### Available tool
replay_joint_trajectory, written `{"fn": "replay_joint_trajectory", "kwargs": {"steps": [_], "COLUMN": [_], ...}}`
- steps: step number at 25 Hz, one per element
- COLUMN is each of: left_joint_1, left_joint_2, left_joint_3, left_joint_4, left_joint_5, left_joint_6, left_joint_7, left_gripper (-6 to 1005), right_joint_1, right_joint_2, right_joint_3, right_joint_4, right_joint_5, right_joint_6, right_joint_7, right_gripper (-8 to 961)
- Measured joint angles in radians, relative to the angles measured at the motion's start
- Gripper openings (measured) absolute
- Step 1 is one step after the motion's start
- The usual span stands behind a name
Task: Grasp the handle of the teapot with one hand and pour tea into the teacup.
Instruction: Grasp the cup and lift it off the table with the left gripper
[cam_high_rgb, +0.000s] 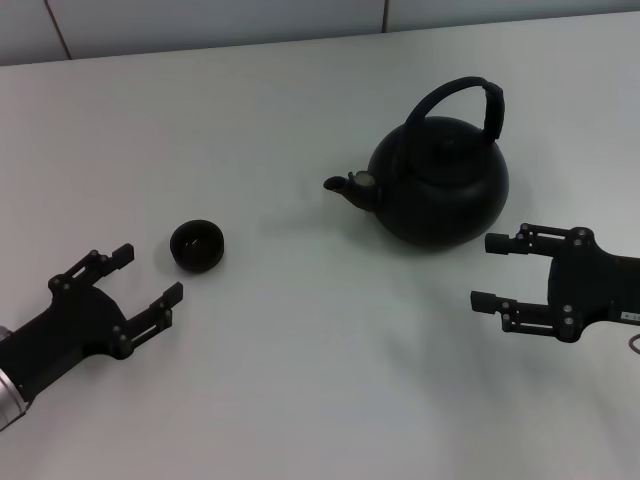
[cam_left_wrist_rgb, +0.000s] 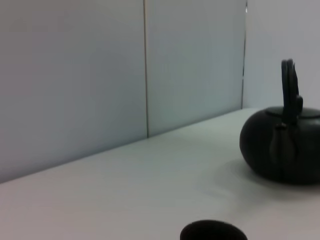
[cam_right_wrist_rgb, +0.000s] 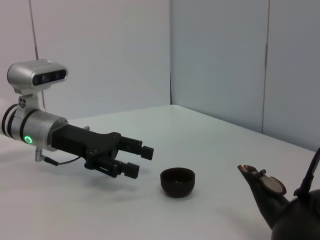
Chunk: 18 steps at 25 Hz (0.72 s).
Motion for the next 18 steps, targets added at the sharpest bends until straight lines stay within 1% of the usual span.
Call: {"fn": "replay_joint_trajectory", "kwargs": {"steps": [11, 12, 13, 18], "left_joint_1": [-0.019, -0.030, -0.061, -0.084], "left_joint_2": [-0.001, -0.002, -0.003, -0.003], "left_joint_3": [0.001, 0.001, 0.001, 0.001], "left_joint_4": [-0.006, -0.013, -0.036, -0.053], "left_joint_5": [-0.001, -0.001, -0.001, 0.000], "left_joint_6": [-0.017, -0.032, -0.076, -0.106], "left_joint_7": [0.001, 0.001, 0.009, 0.019], "left_gripper": [782, 782, 782, 782], "right_joint_1": [0.001, 0.001, 0.001, 0.001], "right_joint_2": [0.000, 0.000, -0.001, 0.000], "right_joint_3": [0.000, 0.000, 0.000, 0.000], "right_joint_4": [0.000, 0.000, 0.000, 0.000], "right_joint_5": [0.000, 0.000, 0.000, 0.000], "right_joint_6": [0.001, 0.001, 0.001, 0.001], "right_joint_7": [0.002, 0.002, 0.002, 0.003], "right_gripper": [694, 694, 694, 694]}}
